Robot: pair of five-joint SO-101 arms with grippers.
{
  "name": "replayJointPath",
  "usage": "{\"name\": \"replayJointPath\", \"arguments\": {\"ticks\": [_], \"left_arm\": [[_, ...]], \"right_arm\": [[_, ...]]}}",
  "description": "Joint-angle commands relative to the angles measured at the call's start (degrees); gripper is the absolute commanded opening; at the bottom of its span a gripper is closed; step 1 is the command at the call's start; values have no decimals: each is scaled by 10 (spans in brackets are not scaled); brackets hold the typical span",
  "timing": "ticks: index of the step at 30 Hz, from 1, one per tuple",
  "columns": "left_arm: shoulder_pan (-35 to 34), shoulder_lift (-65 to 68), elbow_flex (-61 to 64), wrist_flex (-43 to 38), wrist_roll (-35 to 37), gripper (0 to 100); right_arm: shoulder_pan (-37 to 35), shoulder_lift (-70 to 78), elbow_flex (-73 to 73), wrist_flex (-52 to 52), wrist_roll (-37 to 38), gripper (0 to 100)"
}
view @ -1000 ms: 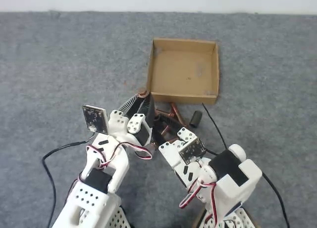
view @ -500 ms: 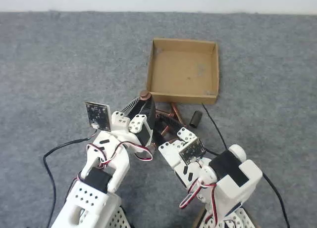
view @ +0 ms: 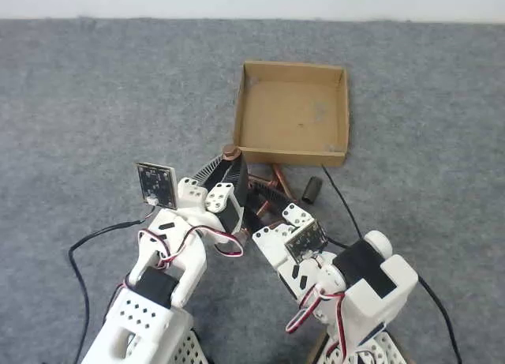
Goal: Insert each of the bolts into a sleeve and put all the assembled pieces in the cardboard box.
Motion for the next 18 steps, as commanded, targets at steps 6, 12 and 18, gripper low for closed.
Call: {"name": "replayJointPath", "arguments": {"ticks": [6, 12, 18], "left_arm": [[24, 6, 7, 6, -7, 11], [30, 6, 20, 5, -8, 11], [29, 5, 27, 5, -9, 12]], "right_arm": [[7, -36, 4, -7, 30, 6], [6, -36, 11, -7, 33, 6], [8, -36, 11, -7, 33, 6]]}}
